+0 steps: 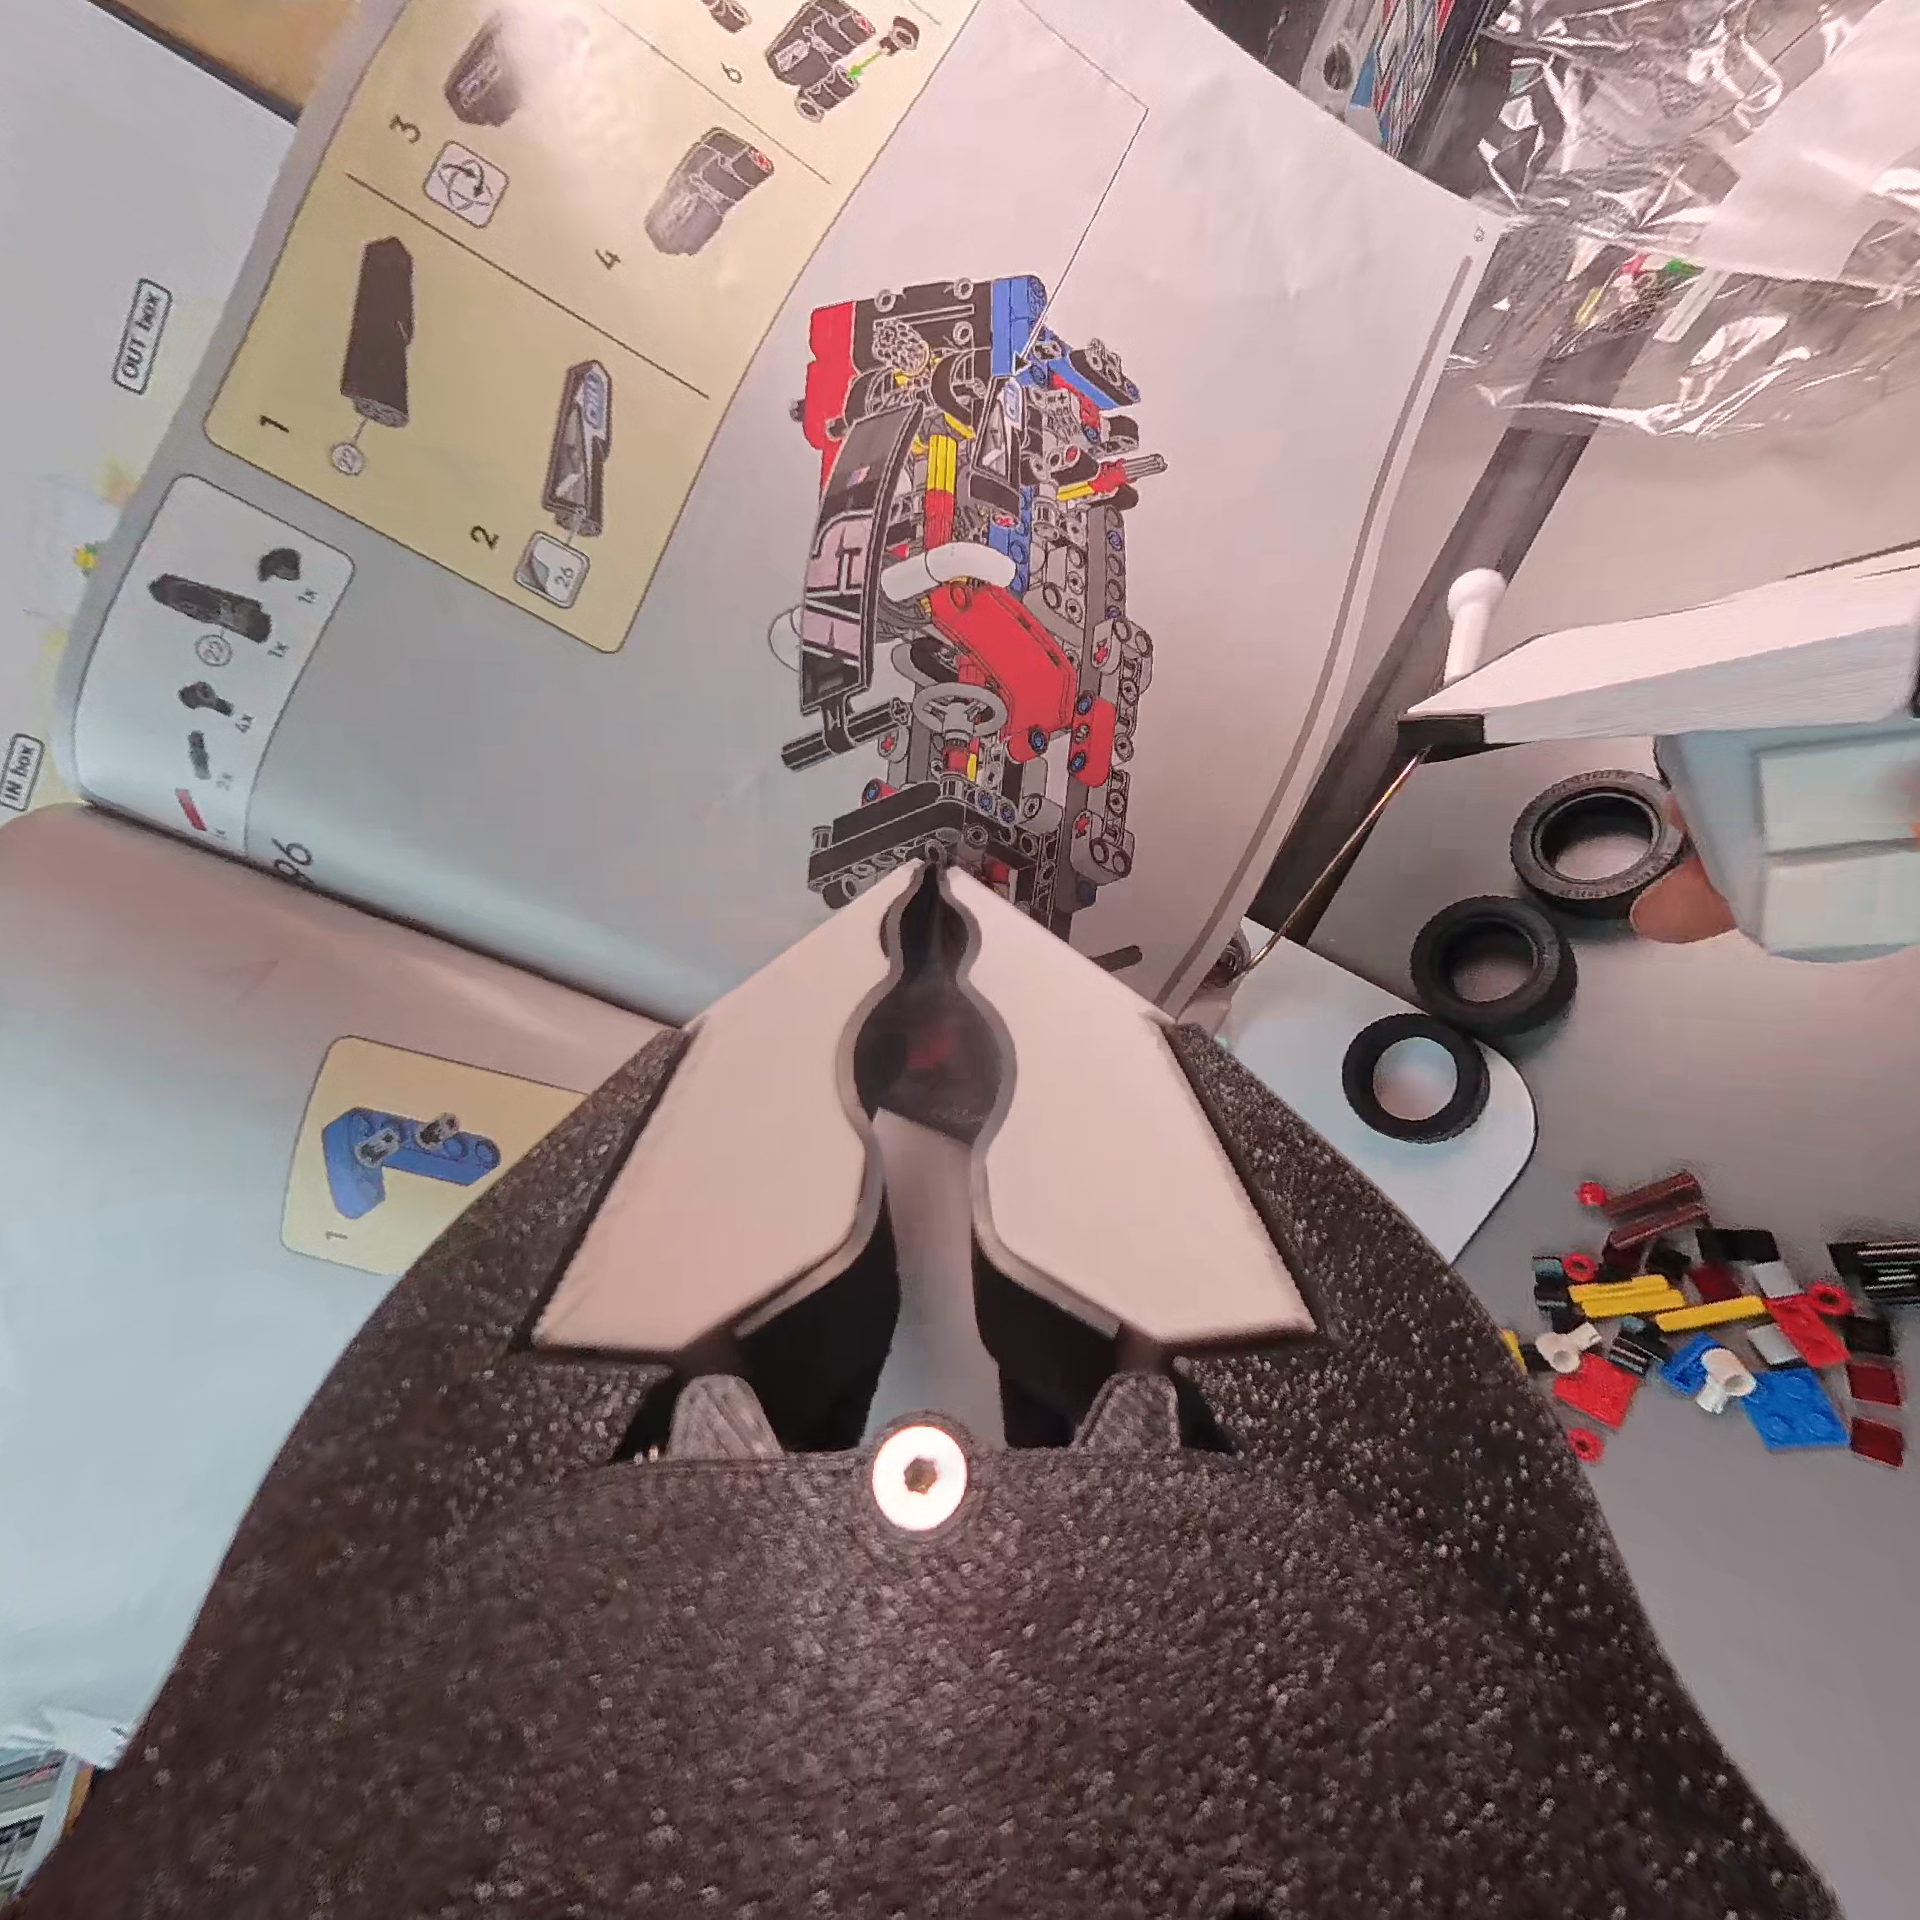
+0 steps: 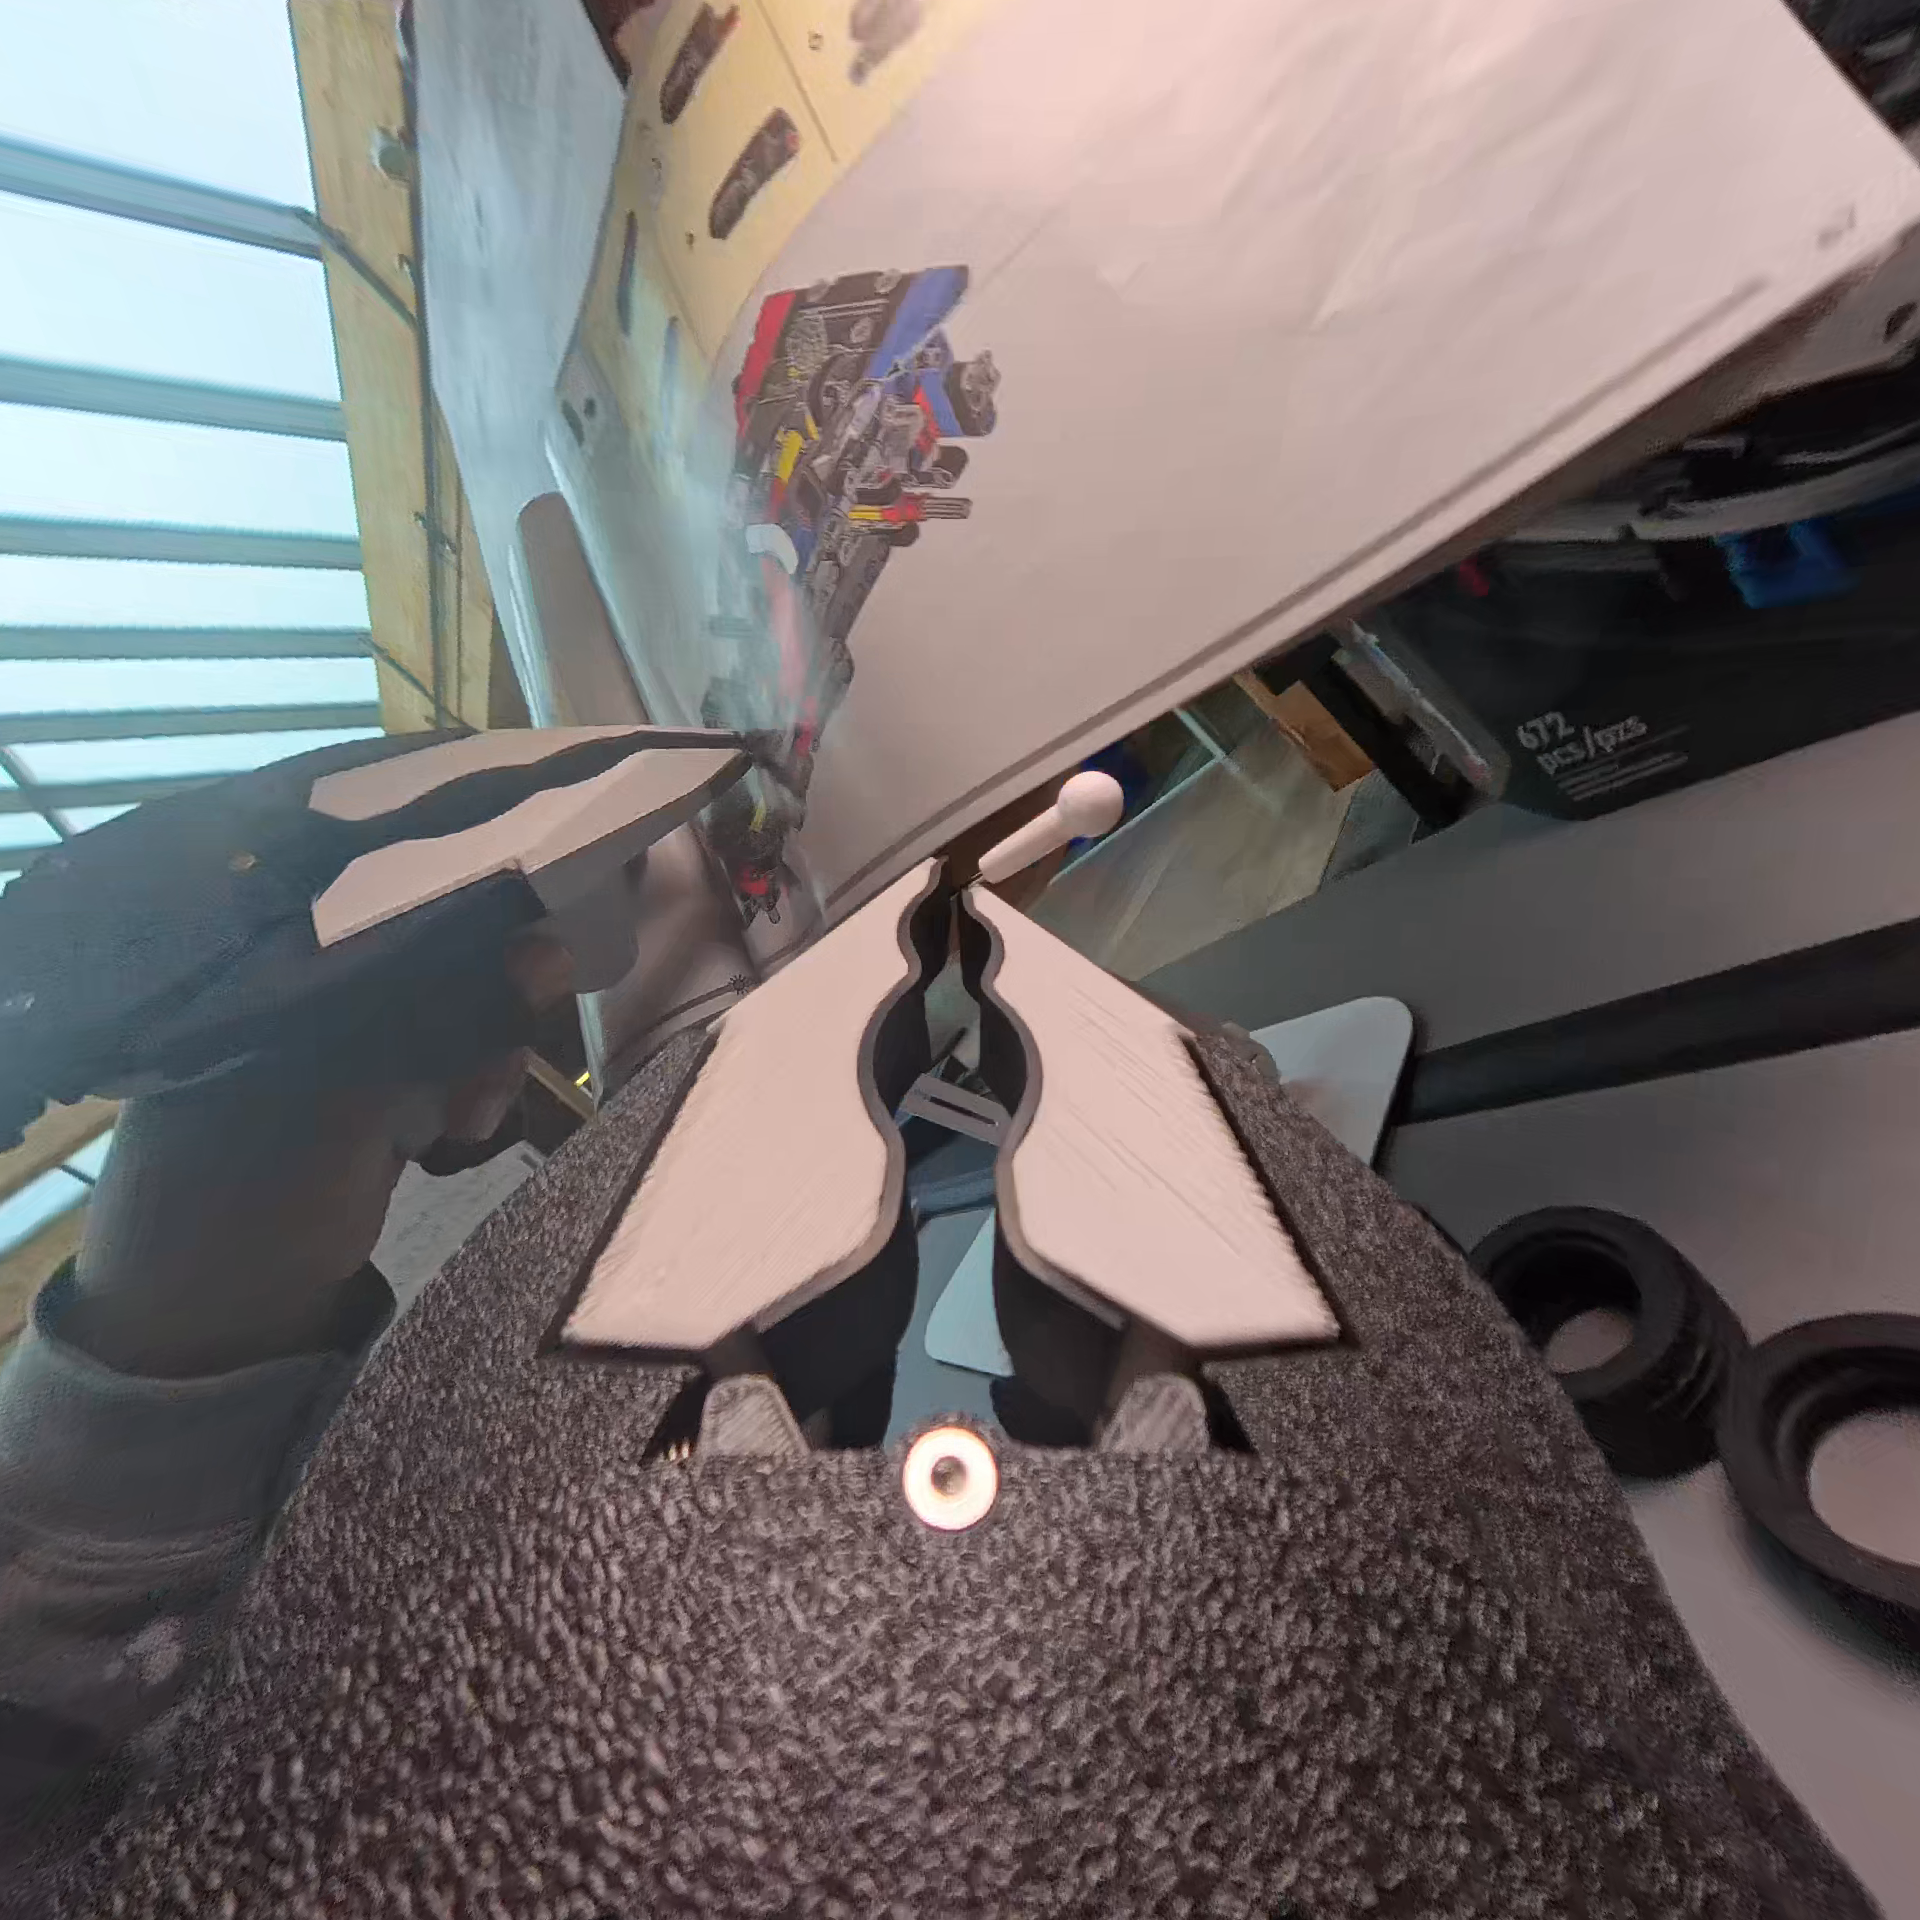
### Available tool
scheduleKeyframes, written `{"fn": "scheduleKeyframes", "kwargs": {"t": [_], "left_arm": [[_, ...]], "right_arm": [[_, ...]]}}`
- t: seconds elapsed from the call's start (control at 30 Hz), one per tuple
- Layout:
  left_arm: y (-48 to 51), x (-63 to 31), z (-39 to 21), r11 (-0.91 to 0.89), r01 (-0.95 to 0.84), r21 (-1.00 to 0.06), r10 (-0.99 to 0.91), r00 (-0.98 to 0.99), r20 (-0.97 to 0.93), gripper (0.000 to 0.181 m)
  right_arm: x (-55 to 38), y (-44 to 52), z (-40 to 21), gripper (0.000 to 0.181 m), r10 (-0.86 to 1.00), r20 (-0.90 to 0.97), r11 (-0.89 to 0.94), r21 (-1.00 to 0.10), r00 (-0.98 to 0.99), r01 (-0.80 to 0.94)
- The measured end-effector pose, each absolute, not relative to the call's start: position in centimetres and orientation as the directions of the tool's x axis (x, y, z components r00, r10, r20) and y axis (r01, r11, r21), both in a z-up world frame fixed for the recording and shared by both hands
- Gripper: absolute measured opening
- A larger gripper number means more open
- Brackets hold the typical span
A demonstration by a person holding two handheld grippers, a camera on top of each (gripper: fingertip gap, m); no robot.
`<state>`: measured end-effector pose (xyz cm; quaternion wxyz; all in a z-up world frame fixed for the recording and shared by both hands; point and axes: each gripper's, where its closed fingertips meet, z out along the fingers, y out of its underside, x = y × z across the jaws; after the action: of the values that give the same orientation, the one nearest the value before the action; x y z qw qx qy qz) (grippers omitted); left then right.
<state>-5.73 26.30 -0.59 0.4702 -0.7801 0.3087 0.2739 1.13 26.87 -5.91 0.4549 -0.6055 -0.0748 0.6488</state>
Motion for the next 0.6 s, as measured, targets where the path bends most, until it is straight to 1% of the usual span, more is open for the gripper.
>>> {"fn": "scheduleKeyframes", "kwargs": {"t": [0.03,0.13,0.23,0.3,0.4,0.43,0.5,0.6], "left_arm": [[26.3,-5.7,-0.6,-0.367,-0.732,-0.574,-0.224,0.668,-0.710,0.001],[26.4,-5.7,-0.6,-0.365,-0.709,-0.604,-0.232,0.697,-0.678,0.000],[26.3,-5.6,-0.6,-0.351,-0.705,-0.616,-0.240,0.704,-0.669,0.001],[26.2,-5.6,-0.6,-0.342,-0.705,-0.622,-0.243,0.706,-0.665,0.001],[26.1,-5.6,-0.6,-0.329,-0.704,-0.629,-0.248,0.708,-0.662,0.001],[26.0,-5.5,-0.5,-0.321,-0.700,-0.638,-0.253,0.712,-0.655,0.001],[25.6,-5.6,-0.3,-0.298,-0.676,-0.674,-0.247,0.737,-0.629,0.001],[23.7,-5.7,0.8,-0.223,-0.583,-0.781,-0.221,0.811,-0.542,0.004]], "right_arm": [[1.2,26.7,-5.4,0.000,0.721,-0.663,-0.514,-0.706,0.201,-0.487],[1.2,26.3,-4.1,0.000,0.822,-0.440,-0.294,-0.872,0.362,-0.392],[0.3,26.2,-2.3,0.000,0.873,-0.162,-0.060,-0.972,0.460,-0.228],[-1.1,25.9,-0.8,0.000,0.887,0.000,0.063,-0.991,0.463,-0.121],[-3.7,25.6,0.3,0.000,0.876,0.200,0.200,-0.979,0.438,0.046],[-4.4,25.7,0.3,0.000,0.872,0.230,0.211,-0.973,0.433,0.091],[-5.3,25.5,0.3,0.000,0.880,0.249,0.215,-0.968,0.404,0.129],[-5.3,25.6,0.3,0.000,0.859,0.296,0.248,-0.954,0.418,0.168]]}}
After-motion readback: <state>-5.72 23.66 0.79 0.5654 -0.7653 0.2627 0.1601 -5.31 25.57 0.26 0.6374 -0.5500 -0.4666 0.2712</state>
